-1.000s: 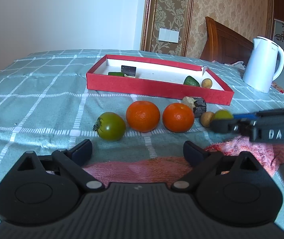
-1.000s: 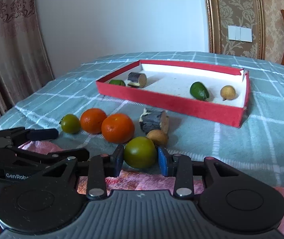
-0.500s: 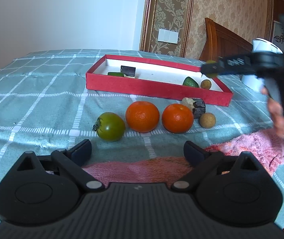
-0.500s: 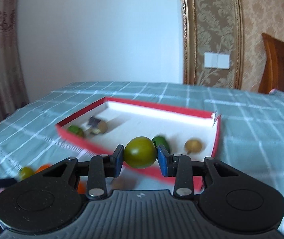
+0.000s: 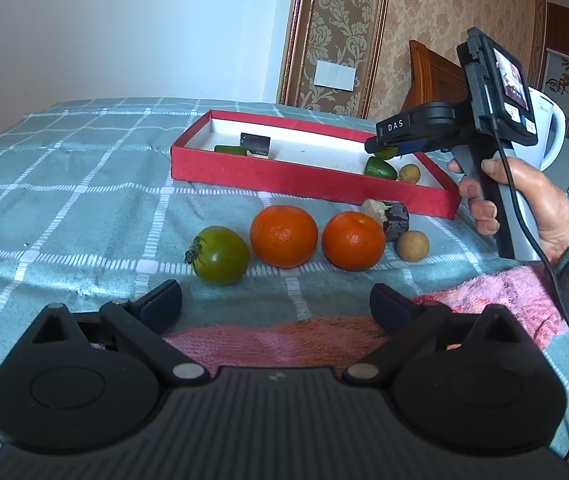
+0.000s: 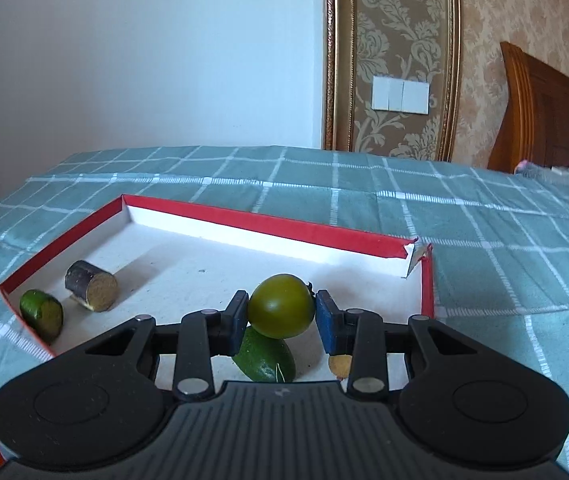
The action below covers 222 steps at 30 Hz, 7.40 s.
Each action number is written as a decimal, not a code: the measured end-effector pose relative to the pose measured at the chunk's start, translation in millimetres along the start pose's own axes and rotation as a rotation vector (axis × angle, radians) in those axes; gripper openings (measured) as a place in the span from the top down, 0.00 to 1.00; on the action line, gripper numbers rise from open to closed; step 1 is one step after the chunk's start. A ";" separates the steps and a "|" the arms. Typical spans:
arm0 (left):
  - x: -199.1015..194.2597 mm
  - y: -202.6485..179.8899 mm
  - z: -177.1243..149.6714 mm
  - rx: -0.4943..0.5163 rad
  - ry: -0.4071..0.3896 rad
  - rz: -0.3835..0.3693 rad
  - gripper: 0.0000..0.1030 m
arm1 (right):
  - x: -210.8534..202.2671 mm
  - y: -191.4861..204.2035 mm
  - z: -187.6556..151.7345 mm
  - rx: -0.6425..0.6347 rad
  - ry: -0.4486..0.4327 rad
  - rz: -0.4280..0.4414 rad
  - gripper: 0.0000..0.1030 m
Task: Organize fruits
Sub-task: 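Carry the green fruit into the red tray and open the right gripper, then close the left gripper on the green tomato, then carry the green tomato into the tray and open the left gripper, then pull the left gripper back from the tray, then reach the right gripper to the small brown round fruit and close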
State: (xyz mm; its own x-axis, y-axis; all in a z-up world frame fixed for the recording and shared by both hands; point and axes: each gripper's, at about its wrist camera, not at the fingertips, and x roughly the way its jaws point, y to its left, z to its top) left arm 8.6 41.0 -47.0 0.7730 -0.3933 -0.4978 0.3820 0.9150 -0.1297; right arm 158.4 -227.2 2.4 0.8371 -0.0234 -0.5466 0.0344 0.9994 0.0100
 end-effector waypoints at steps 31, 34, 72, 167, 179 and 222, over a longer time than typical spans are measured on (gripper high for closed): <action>0.9 0.0 0.0 0.002 0.002 0.012 0.03 | -54.6 -13.0 -11.2 0.115 -0.046 0.122 0.39; 1.0 -0.7 -0.1 0.002 0.001 0.021 0.02 | -76.7 -7.3 -27.9 0.119 -0.092 0.155 0.32; 14.3 3.7 21.9 0.109 0.032 0.154 0.70 | -104.4 21.8 -56.3 -0.019 -0.184 0.113 0.22; 13.1 80.0 40.1 -0.192 0.004 0.301 0.21 | -143.7 13.3 -100.5 -0.024 -0.118 0.097 0.16; 19.7 70.3 36.8 -0.139 0.042 0.304 0.11 | -134.2 27.9 -101.1 -0.069 -0.067 0.118 0.16; 17.4 73.9 36.2 -0.171 0.030 0.244 0.00 | -110.1 56.4 -99.6 -0.156 0.049 0.091 0.69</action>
State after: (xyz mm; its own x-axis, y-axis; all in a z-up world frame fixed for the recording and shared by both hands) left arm 68.6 98.6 -34.2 0.8150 -0.1592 -0.5572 0.0936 0.9850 -0.1446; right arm 13.8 -165.6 -20.3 0.8053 0.0647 -0.5894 -0.1283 0.9895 -0.0666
